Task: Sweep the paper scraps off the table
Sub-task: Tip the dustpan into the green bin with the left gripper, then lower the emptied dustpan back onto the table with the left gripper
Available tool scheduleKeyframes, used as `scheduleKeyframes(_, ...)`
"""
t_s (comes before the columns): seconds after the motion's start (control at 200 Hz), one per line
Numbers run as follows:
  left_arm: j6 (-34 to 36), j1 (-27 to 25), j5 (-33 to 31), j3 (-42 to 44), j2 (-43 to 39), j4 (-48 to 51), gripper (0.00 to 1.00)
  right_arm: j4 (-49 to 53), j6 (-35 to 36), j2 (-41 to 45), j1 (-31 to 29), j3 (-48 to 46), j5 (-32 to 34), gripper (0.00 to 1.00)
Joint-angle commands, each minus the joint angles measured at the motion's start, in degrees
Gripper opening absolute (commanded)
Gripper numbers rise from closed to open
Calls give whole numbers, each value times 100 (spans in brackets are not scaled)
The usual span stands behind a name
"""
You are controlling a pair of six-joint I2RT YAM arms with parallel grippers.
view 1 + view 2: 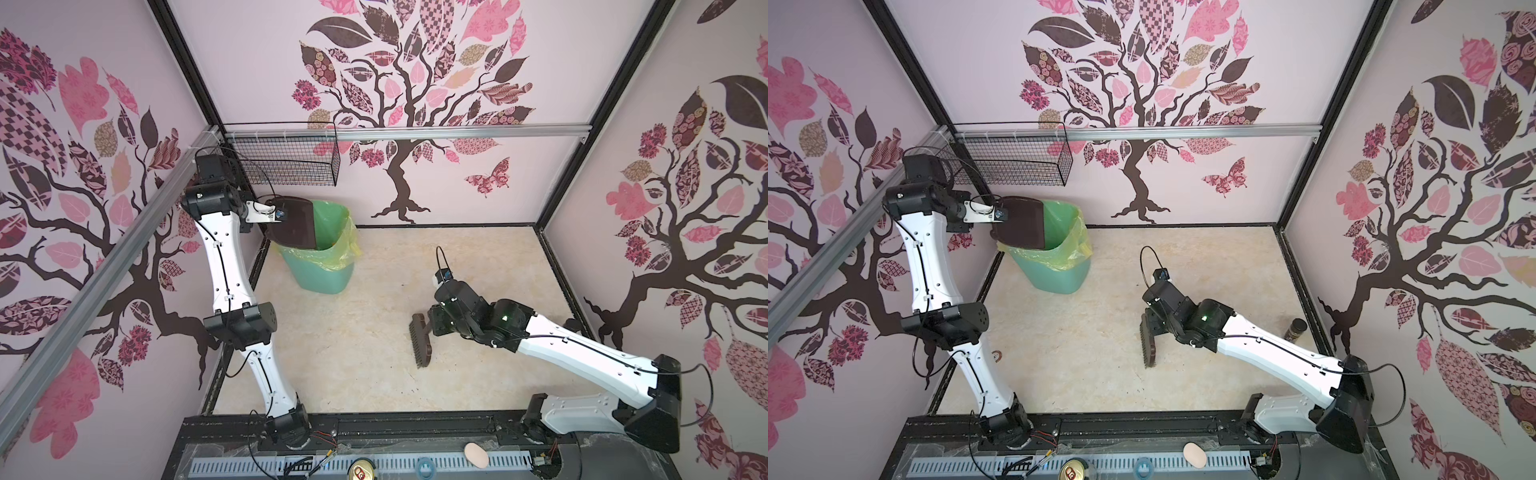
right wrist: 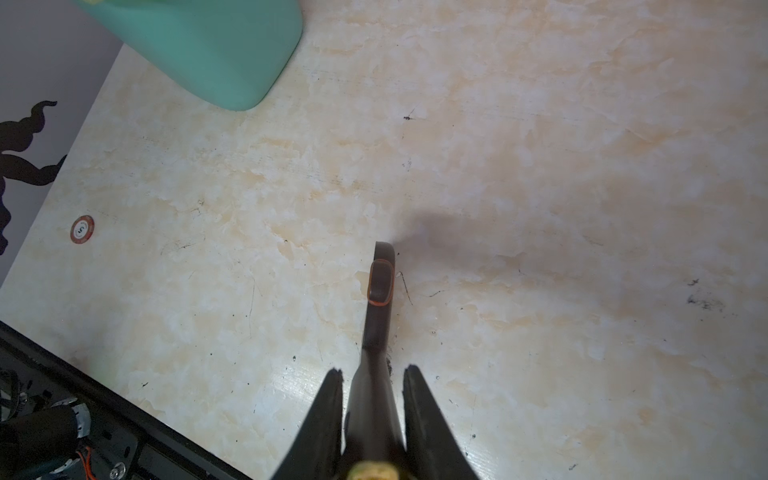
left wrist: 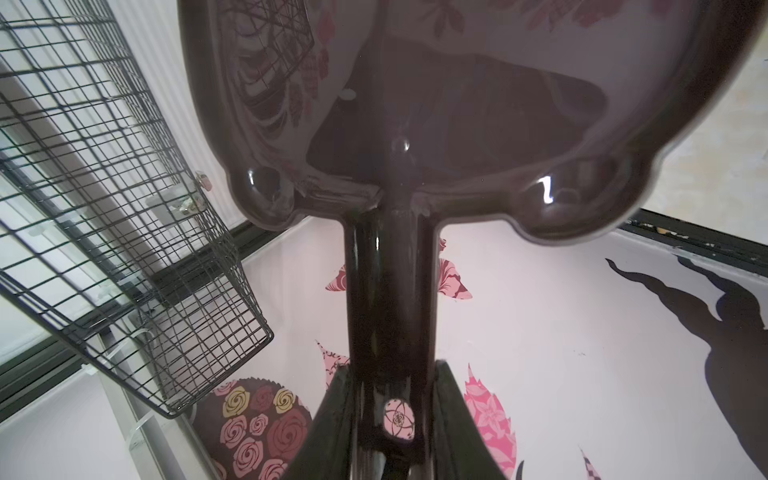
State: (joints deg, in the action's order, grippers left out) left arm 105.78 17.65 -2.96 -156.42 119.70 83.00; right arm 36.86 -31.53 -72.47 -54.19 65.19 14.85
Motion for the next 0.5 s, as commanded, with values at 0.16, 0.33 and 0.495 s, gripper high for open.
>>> scheduleKeyframes(0.16,-1105,163,1904,-82,-828,152,0,320,-19,-47,-8,-67,67,0)
scheduleKeyframes(0.33,-1115,408,2926,403,-1579,1118,0,409,-43,-10,-13,13,148,0)
scheduleKeyframes(0.495,-599,769,3579,2152,-2811,1975,0,558,-28,25,-16,188,309,0)
